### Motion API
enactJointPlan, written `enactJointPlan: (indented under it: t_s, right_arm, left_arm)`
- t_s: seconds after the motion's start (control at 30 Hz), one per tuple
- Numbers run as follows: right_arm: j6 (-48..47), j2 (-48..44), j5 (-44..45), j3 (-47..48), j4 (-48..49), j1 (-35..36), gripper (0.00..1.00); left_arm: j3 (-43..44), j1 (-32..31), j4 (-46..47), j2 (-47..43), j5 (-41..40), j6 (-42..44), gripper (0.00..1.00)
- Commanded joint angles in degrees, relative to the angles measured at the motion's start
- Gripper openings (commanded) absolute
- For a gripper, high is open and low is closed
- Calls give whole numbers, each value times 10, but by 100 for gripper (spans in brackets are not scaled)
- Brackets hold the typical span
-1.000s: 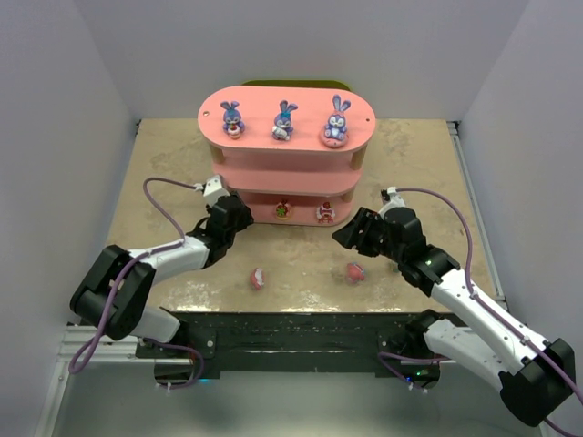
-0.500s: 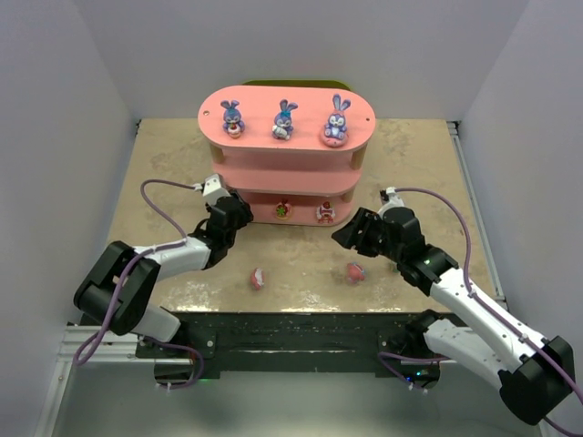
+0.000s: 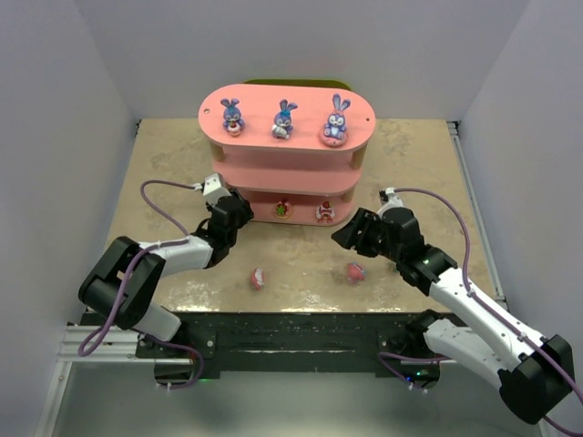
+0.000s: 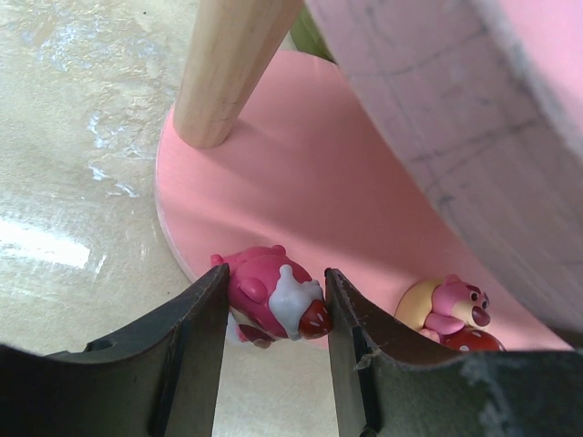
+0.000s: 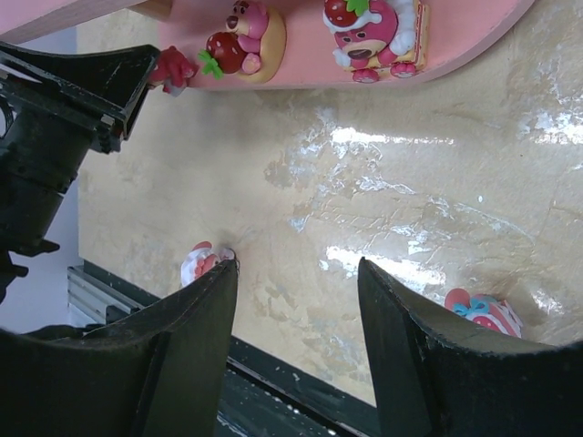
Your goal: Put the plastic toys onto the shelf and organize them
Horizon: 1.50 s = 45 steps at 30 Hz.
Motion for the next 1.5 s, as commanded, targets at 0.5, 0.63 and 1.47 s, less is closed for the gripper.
enactJointPlan:
  t_s: [0.5, 0.63, 1.47]
  right_arm:
    - [-1, 1, 8, -14, 29, -2, 58]
    - [0, 1, 7, -14, 29, -2, 58]
    - [4, -18, 1, -24, 22, -2, 58]
  left_arm:
    - [19, 1, 38, 11, -3, 23, 61]
    - [18, -2, 36, -2, -4, 26, 67]
    - [-46, -10, -33, -132, 9, 0, 60]
